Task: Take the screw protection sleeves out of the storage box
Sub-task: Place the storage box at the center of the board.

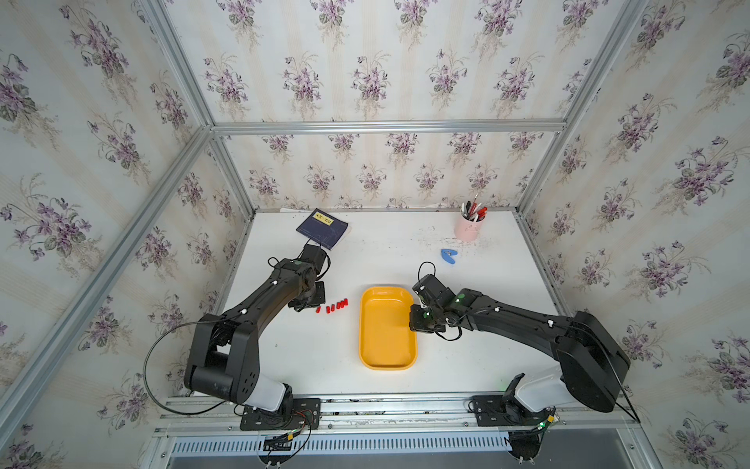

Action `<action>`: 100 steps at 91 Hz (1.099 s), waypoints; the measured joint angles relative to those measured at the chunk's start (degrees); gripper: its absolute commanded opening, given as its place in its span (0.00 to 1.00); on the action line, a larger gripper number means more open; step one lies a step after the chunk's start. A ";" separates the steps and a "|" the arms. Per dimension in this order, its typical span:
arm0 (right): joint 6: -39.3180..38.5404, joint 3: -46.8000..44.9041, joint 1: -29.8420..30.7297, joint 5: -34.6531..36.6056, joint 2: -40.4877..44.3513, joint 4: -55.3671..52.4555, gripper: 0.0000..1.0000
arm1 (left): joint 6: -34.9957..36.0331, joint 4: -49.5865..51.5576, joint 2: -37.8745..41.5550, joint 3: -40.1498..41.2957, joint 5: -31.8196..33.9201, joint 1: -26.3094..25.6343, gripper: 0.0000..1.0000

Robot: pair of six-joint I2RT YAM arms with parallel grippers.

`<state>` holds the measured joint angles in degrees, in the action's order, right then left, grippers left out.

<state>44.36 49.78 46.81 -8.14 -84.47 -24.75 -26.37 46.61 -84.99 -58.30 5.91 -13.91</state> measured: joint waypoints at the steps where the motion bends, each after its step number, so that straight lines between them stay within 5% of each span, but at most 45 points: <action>1: -0.02 0.15 0.00 -0.02 -0.04 0.00 0.00 | 0.00 -0.04 0.22 0.04 -0.11 0.00 0.31; 45: -4.07 8.13 -1.75 1.38 -6.58 -1.90 0.01 | -1.01 -1.11 10.16 0.76 -6.34 0.00 0.39; 80: -6.25 12.24 -3.69 -0.61 -9.73 -3.63 0.50 | -1.44 1.18 14.45 -2.49 -8.55 0.00 0.66; 91: -7.15 12.79 -4.76 0.37 -6.45 -4.31 0.55 | -1.44 1.75 15.52 -5.07 -9.11 0.00 0.72; 100: -8.48 13.38 -5.40 3.98 -2.40 -5.75 0.57 | -1.25 1.79 17.55 -6.97 -9.29 0.02 0.96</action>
<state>35.88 63.16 41.41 -4.16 -86.87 -30.50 -27.62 48.40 -67.44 -65.28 -3.38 -13.89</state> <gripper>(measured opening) 0.558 0.827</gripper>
